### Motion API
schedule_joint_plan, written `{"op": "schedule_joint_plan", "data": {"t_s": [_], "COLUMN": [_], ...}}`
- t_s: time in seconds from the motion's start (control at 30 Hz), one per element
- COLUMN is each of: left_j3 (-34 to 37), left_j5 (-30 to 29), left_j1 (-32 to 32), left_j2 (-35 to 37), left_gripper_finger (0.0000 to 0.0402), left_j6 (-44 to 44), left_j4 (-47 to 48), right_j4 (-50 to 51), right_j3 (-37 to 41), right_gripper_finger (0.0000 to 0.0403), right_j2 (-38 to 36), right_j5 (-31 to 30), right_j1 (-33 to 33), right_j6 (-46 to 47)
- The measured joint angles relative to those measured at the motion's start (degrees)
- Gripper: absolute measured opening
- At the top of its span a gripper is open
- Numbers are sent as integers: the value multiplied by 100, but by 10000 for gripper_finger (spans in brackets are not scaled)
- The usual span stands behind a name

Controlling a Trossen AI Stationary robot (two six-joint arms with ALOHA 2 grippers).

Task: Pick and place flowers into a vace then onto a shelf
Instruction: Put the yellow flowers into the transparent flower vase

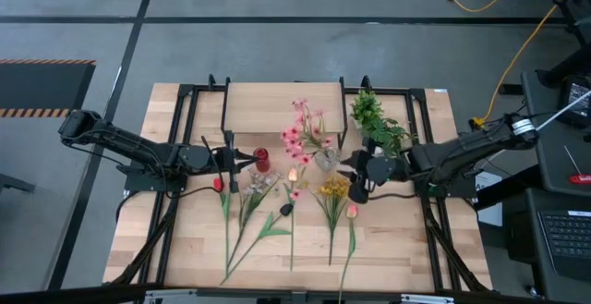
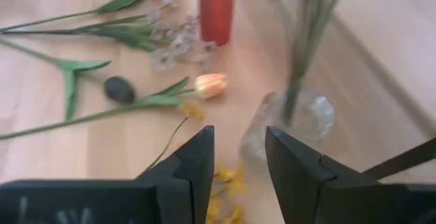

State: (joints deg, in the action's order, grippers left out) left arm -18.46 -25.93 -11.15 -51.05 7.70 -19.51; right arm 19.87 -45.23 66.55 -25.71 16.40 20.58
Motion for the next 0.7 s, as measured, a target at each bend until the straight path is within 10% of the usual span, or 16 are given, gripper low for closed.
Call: {"op": "schedule_joint_plan", "data": {"t_s": [0.7], "left_j3": [0], "left_j5": [7], "left_j1": [-1], "left_j2": [0], "left_gripper_finger": [4], "left_j6": [-245], "left_j4": [2], "right_j4": [-299], "right_j3": [-324], "right_gripper_finger": [133], "right_j2": [696], "right_j5": [-22], "right_j1": [1274], "right_j6": [1748]}}
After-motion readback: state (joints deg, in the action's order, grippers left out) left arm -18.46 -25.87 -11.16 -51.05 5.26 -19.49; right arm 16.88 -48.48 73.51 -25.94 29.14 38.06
